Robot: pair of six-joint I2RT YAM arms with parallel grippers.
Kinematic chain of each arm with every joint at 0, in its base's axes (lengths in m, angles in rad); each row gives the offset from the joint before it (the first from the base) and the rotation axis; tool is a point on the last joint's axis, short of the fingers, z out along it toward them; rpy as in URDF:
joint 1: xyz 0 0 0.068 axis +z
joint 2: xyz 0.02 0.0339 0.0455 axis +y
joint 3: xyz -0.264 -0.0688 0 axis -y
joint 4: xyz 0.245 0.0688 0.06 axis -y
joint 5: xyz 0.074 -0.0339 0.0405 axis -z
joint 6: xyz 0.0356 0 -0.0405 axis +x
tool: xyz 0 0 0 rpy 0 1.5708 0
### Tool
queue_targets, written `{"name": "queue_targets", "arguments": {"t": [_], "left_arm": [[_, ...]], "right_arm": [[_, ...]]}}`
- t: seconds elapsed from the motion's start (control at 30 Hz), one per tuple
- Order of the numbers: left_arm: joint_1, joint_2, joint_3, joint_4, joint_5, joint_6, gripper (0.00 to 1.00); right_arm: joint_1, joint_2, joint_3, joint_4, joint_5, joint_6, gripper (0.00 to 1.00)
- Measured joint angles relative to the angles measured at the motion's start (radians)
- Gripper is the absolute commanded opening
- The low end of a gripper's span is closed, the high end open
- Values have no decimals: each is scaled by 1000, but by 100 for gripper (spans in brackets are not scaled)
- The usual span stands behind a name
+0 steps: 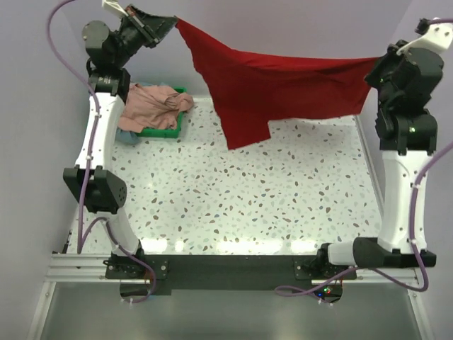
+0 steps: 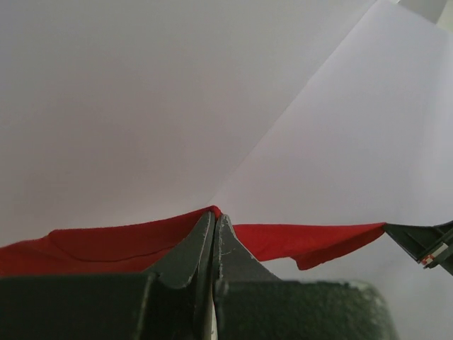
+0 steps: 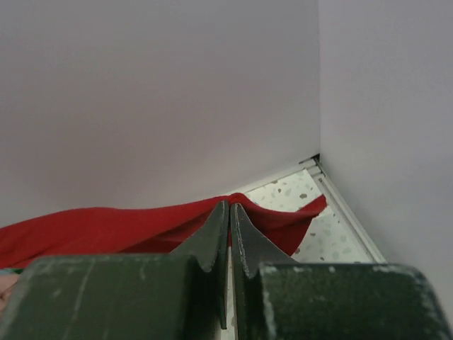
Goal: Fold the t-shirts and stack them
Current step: Flatten the tshirt out
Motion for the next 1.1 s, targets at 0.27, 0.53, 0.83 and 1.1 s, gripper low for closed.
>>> {"name": "queue_targets", "arguments": {"t": [0.27,0.53,0.83,1.1], "left_arm": [[104,-300,-85,76,4,-29,0],[154,-468,-6,155,30,-44,0],[89,-391,-94,237,29,-73,0],[-85,320,210,101,25,-36,39]], "right_arm": [[0,-238,27,14,18,-99,0],[0,-346,189,13,58,-146,0],[0,-336,-1,7,101,-135,0],[-48,111,-41,-108,126,-55,42]]}}
